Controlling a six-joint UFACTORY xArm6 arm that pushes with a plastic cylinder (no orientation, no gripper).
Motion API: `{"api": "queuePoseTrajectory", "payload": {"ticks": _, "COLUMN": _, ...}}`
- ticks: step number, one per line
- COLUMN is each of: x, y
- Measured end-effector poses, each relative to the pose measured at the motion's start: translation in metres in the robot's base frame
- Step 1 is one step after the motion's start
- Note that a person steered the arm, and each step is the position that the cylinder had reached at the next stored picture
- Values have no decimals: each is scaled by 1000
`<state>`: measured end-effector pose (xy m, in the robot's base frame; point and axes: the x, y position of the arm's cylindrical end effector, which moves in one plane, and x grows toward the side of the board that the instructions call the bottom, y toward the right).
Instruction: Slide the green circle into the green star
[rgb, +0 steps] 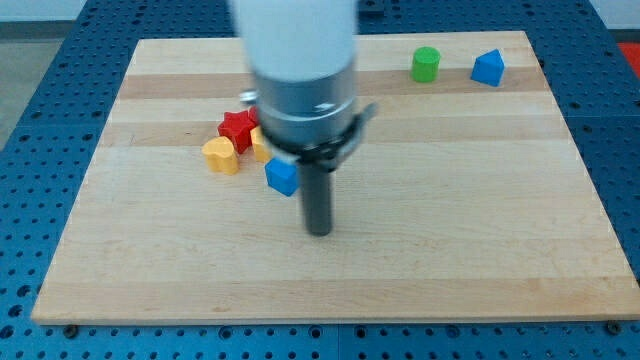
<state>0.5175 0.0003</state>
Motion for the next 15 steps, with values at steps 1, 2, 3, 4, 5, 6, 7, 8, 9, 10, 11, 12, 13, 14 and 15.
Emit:
{"api": "queuePoseTrajectory", "payload": {"ticks": 1, "x": -27, "y": -27}}
{"api": "queuePoseTrajectory", "payload": {"ticks": 2, "x": -42, "y": -77}}
{"api": "queuePoseTrajectory", "payload": {"ticks": 3, "x": -41, "y": -83}}
{"api": "queuePoseTrajectory", "payload": {"ticks": 4, "x": -23, "y": -10}}
{"api": "queuePoseTrajectory", "payload": {"ticks": 5, "x": -98, "y": 85}}
{"api": "queuePoseTrajectory", "payload": {"ticks": 6, "x": -165, "y": 197}}
{"api": "queuePoseTrajectory", "payload": {"ticks": 7, "x": -213, "y": 309}}
{"api": "queuePoseTrajectory", "payload": {"ticks": 8, "x": -234, "y": 279}}
{"api": "queuePoseTrajectory", "payload": {"ticks": 9, "x": -231, "y": 196}}
{"api": "queuePoseTrajectory", "payload": {"ticks": 10, "x": -248, "y": 133}}
{"api": "queuePoseTrajectory", "payload": {"ticks": 11, "x": -263, "y": 114}}
{"api": "queuePoseTrajectory", "payload": {"ticks": 12, "x": -273, "y": 123}}
{"api": "queuePoseTrajectory", "payload": {"ticks": 13, "x": -274, "y": 117}}
{"api": "queuePoseTrajectory", "payload": {"ticks": 14, "x": -274, "y": 97}}
{"api": "queuePoseTrajectory", "payload": {"ticks": 15, "x": -272, "y": 94}}
